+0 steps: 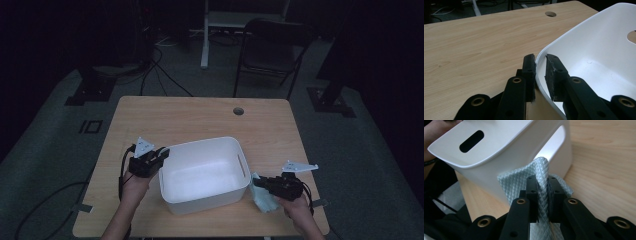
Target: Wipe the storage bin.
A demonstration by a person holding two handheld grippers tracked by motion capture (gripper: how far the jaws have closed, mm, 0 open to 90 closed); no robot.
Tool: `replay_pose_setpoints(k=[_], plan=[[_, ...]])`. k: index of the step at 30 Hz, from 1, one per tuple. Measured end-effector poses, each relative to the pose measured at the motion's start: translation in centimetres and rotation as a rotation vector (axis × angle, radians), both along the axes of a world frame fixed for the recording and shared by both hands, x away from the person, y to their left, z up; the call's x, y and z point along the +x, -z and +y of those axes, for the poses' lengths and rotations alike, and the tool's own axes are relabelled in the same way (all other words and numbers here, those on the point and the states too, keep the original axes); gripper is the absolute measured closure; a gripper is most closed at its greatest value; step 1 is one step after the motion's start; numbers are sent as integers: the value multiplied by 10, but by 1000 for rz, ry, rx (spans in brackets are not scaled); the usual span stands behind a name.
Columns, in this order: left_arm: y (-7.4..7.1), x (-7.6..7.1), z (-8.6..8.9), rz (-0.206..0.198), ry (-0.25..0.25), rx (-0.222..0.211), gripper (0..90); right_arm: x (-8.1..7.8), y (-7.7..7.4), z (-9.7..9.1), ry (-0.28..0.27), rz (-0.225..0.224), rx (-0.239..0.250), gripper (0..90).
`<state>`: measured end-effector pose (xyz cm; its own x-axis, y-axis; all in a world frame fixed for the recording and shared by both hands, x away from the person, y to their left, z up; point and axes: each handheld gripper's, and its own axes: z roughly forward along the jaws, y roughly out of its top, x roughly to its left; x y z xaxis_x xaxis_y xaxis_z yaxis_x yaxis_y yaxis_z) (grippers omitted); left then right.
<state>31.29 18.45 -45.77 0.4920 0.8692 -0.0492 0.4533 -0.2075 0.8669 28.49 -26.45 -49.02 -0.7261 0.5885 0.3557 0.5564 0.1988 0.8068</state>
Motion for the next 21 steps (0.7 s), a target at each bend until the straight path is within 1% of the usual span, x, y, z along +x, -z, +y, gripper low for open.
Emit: replay_pose_setpoints(k=[1, 3, 4, 6, 8, 11, 15, 16, 17, 19, 21], plan=[[0, 0, 0, -1, -2, 0, 779, 1, 2, 3, -13, 5, -3, 818], [0, 0, -1, -3, -6, 2, 779, 2, 6, 11, -22, 14, -24, 818], [0, 0, -1, -4, -7, 3, 779, 3, 7, 14, -16, 10, -35, 818], [0, -1, -2, -3, -11, 3, 779, 7, 10, 15, -9, 22, -35, 819], [0, -1, -2, -4, -16, 5, 779, 10, 16, 20, -1, 42, -64, 820], [0, -1, -2, -2, -19, 1, 779, 18, 30, 25, 8, 84, -105, 822], [0, 0, -2, -1, -13, 0, 779, 28, 44, 29, 13, 127, -128, 821], [0, 0, -2, -1, -11, 2, 779, 30, 44, 29, 10, 132, -131, 821], [0, 0, -2, 0, -11, 3, 779, 31, 41, 28, 7, 127, -127, 821], [0, 0, -2, 1, -10, 3, 779, 32, 33, 27, 12, 103, -91, 821], [0, 0, -3, 0, -13, 7, 779, 35, 26, 26, 11, 83, -74, 821]])
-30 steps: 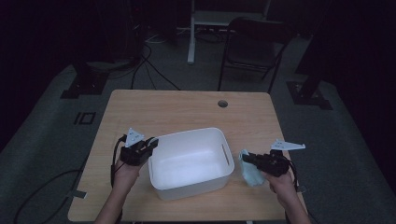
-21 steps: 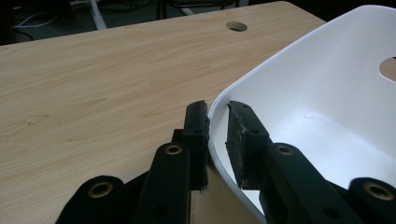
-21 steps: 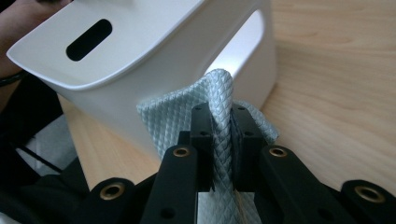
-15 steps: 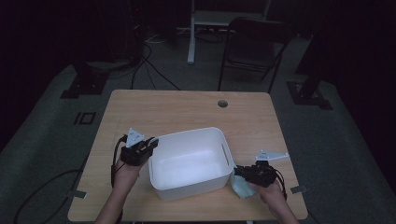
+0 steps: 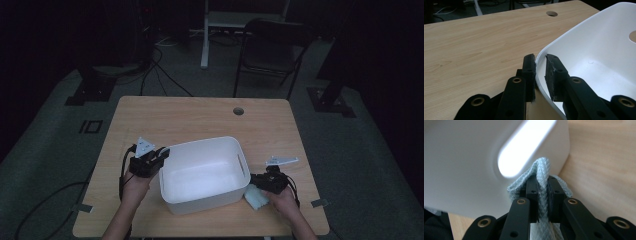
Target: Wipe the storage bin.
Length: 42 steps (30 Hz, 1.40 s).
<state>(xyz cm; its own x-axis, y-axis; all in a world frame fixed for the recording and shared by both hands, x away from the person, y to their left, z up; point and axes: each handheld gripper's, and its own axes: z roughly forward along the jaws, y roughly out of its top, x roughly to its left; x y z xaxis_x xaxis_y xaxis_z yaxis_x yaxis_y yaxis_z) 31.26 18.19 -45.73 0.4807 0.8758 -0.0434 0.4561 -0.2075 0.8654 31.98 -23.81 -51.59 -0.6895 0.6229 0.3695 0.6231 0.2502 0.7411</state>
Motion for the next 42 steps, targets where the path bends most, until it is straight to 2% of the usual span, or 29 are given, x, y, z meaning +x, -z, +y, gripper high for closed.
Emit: replay_pose_setpoints(k=[2, 5, 7, 9, 14, 16, 17, 20, 23, 26, 28, 31, 33, 38, 41, 42], plan=[[0, 0, 0, 0, -4, -2, 779, 4, 0, 2, -2, 5, -2, 822], [0, 0, -1, 0, -9, -2, 779, 11, 10, 3, 5, 38, 4, 823], [0, 0, -1, 1, -8, -3, 778, 14, 18, 5, 5, 62, -14, 823], [0, 0, 0, 1, -5, -1, 778, 18, 20, 4, -3, 75, -15, 822], [0, 0, -1, 2, -1, -1, 779, 23, 9, 4, 4, 41, -3, 821], [0, 0, -1, 2, -1, 2, 779, 27, -3, 2, 6, 8, 37, 822], [0, 0, -1, 3, -5, 2, 779, 28, -5, 5, 1, -1, 19, 823], [0, 0, -1, 3, -7, -1, 779, 32, -1, 7, 1, 13, -1, 824], [0, 0, -1, 4, -6, 0, 779, 38, 13, 10, 0, 47, -30, 824], [0, 1, -1, 4, -2, -2, 779, 44, 21, 9, -4, 83, -17, 823], [0, 1, -1, 5, 1, 1, 779, 45, 16, 10, -1, 66, -17, 823], [0, 1, -1, 4, 4, 2, 779, 48, 4, 7, 10, 43, 46, 822], [0, 1, -1, 3, -7, 0, 779, 52, 3, 11, 17, 26, 28, 824], [0, 2, 0, 3, -8, 0, 779, 60, 18, 14, 22, 75, 20, 823], [0, 1, 0, 2, -5, 1, 779, 64, 12, 16, 33, 71, 11, 822], [0, 2, 0, 2, -3, 2, 778, 67, 8, 16, 39, 65, 22, 822]])
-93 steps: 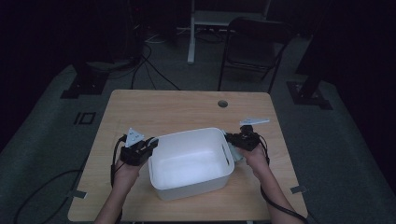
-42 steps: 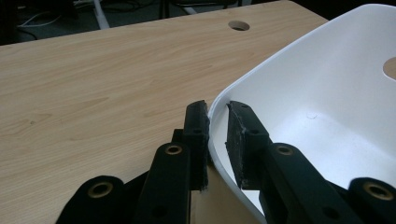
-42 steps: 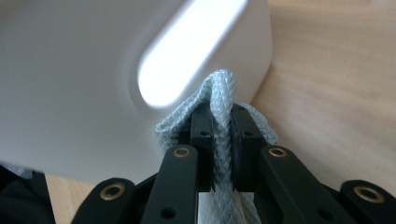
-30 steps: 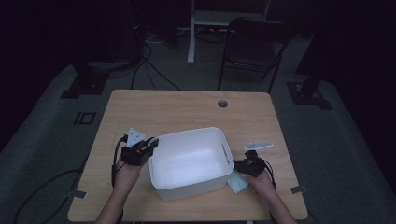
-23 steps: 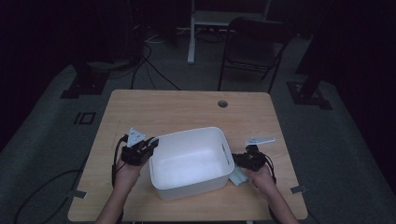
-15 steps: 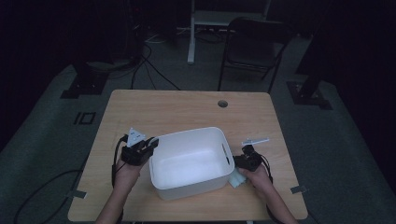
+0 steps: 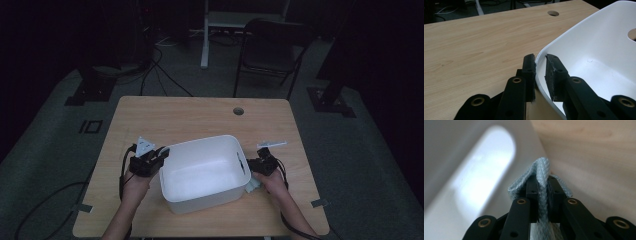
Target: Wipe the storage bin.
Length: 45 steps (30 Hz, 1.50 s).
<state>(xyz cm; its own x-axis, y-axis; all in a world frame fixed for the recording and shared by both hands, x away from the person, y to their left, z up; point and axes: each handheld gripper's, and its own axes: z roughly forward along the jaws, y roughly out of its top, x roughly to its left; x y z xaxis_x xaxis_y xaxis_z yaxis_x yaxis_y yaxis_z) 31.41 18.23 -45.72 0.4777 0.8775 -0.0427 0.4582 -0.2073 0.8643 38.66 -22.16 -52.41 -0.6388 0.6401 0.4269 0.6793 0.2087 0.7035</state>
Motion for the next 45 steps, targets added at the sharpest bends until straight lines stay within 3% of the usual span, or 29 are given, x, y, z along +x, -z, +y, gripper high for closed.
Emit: replay_pose_setpoints(k=[5, 9, 11, 13, 17, 19, 21, 25, 27, 29, 32, 35, 40, 45], plan=[[0, 0, 0, -2, 8, 5, 779, 17, -27, 2, 25, -54, 67, 821], [0, 0, 0, -2, 6, 8, 778, 23, -48, 1, 45, -101, 166, 821], [0, 0, -1, -2, 0, 9, 779, 23, -53, 4, 37, -128, 129, 824], [0, 0, -2, -2, -8, 8, 779, 23, -49, 5, 40, -119, 127, 826], [0, -1, -4, -3, -28, 6, 778, 26, -28, 12, 49, -91, 42, 828], [0, -1, -4, -4, -31, 4, 778, 27, -23, 13, 50, -80, 30, 828], [0, -1, -4, -5, -31, 4, 778, 29, -7, 17, 58, -45, -15, 829], [0, -1, -2, -3, -17, 0, 778, 31, 14, 20, 69, -1, -43, 829], [1, 0, 0, -8, 3, -10, 777, 34, 19, 18, 73, 21, -19, 828], [2, 0, 2, -13, 18, -30, 774, 33, 18, 17, 79, 13, -12, 828], [2, 1, 2, -17, 26, -21, 770, 31, 13, 14, 86, 4, 13, 827], [1, 4, 5, -18, 64, -31, 712, 26, -3, -2, 134, -43, 103, 827], [-6, 10, 9, -37, 119, -60, 605, 18, -19, -15, 146, -72, 123, 827], [-5, 24, 15, -4, 193, -78, 550, 8, -30, -22, 144, -96, 113, 826]])
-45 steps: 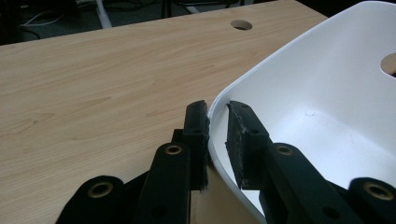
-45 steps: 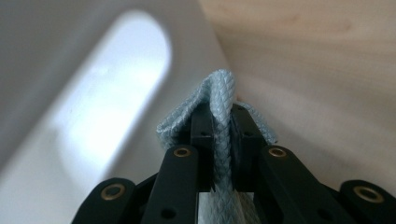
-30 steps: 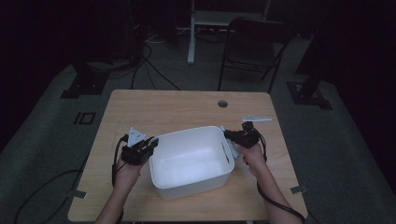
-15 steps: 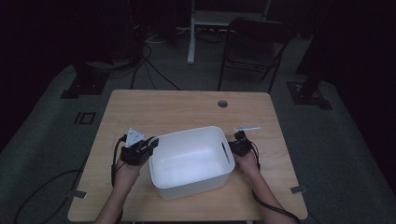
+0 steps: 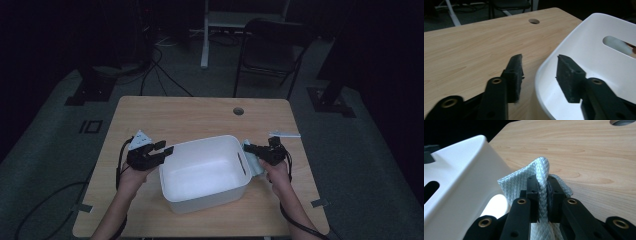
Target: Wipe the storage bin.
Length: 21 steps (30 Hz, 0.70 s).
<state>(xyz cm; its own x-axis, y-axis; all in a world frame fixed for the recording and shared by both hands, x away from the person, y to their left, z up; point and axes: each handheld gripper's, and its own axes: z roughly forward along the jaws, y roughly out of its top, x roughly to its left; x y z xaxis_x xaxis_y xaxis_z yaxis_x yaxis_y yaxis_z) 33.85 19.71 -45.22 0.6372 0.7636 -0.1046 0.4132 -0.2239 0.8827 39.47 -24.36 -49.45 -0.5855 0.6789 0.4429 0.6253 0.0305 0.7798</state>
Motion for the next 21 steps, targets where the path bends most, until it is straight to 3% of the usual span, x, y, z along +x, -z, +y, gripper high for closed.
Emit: replay_pose_setpoints(k=[3, 6, 12, 21], plan=[[0, 4, 0, -2, 45, -34, 561, -5, -4, -3, 2, -20, -7, 826], [0, 6, -3, -6, 65, -39, 641, -7, -7, -6, 5, -21, -5, 826], [1, 9, -5, 1, 50, -28, 736, -10, -3, -9, 4, -8, 1, 825], [1, -5, -5, -1, 35, -15, 817, -13, 7, -22, 29, 23, 8, 825]])
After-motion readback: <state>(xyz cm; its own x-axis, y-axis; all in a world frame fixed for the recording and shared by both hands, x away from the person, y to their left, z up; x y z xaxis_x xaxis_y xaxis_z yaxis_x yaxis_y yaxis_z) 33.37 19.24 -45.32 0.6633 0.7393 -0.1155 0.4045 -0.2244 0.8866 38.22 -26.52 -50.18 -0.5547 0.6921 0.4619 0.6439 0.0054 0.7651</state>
